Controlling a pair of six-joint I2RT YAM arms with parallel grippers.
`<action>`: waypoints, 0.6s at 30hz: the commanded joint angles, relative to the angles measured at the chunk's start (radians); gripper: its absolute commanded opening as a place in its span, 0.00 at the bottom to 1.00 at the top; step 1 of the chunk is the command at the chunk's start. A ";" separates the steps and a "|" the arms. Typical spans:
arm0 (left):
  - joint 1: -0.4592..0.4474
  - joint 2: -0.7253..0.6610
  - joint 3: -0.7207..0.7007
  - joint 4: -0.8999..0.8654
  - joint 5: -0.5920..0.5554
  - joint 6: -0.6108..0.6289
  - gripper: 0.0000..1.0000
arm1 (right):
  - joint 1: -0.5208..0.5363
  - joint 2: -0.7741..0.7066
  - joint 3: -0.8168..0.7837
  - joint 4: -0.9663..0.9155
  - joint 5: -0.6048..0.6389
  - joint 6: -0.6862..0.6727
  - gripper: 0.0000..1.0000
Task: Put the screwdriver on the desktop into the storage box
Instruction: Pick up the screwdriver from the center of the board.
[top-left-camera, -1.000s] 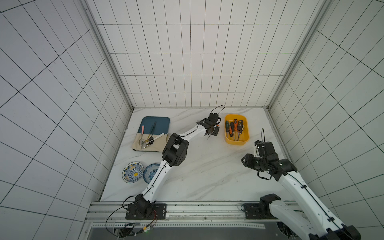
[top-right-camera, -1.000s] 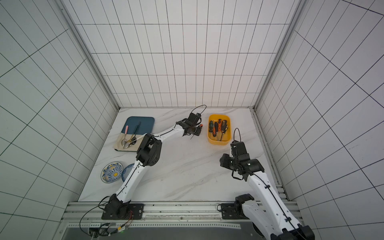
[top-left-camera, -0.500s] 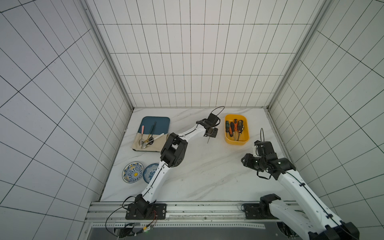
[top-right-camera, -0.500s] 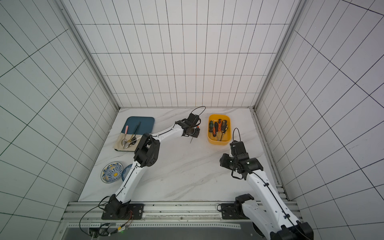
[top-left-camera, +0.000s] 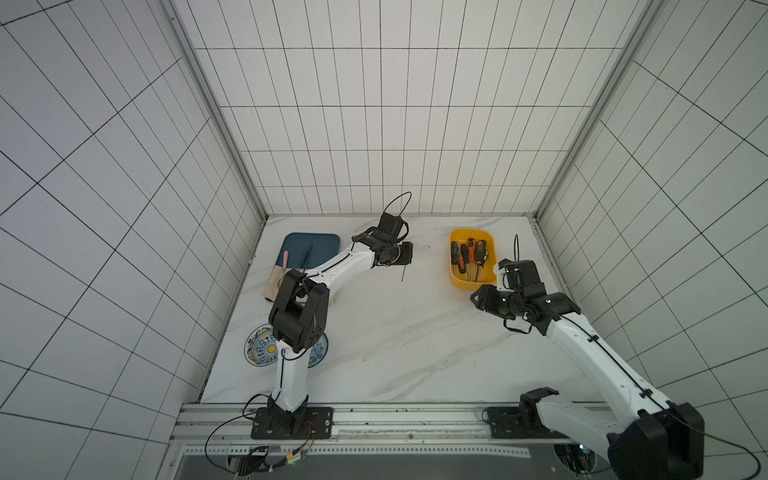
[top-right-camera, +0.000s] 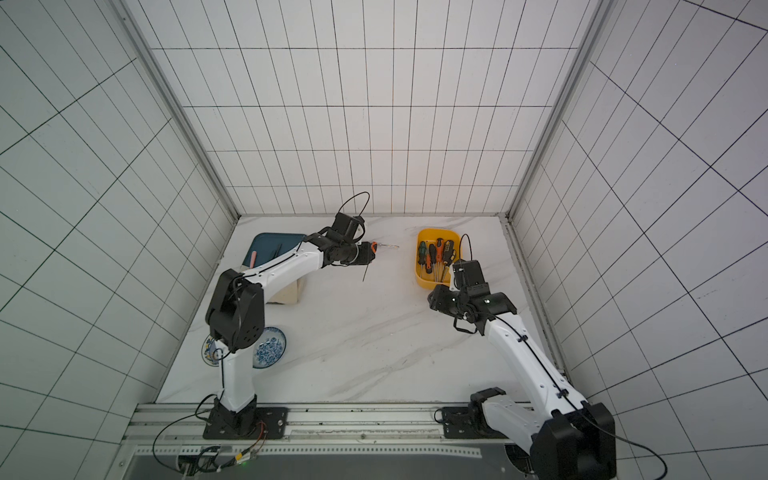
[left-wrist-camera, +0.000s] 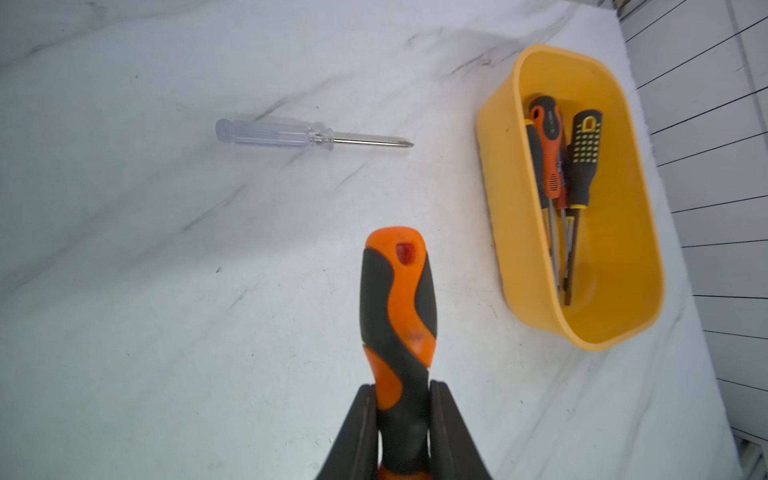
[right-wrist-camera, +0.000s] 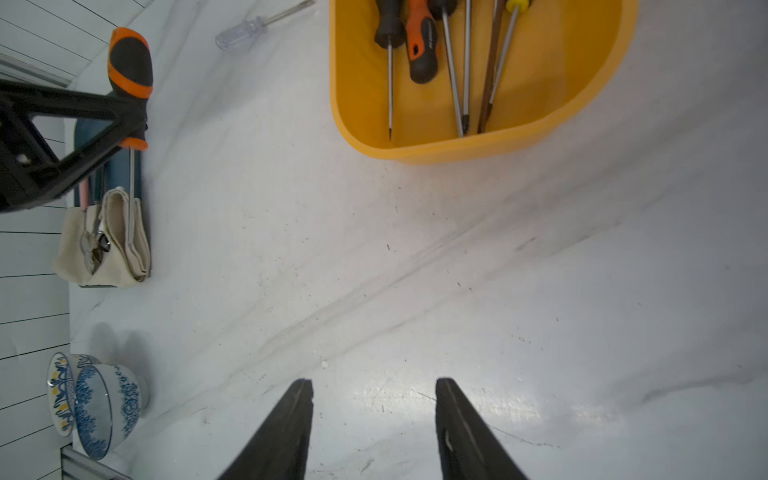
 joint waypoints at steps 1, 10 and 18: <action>-0.008 -0.109 -0.162 0.181 0.106 -0.112 0.00 | 0.010 0.048 0.062 0.113 -0.105 0.039 0.52; -0.035 -0.378 -0.485 0.455 0.171 -0.206 0.00 | 0.050 0.187 0.115 0.389 -0.374 0.165 0.53; -0.096 -0.494 -0.645 0.622 0.210 -0.218 0.00 | 0.105 0.265 0.146 0.549 -0.476 0.244 0.54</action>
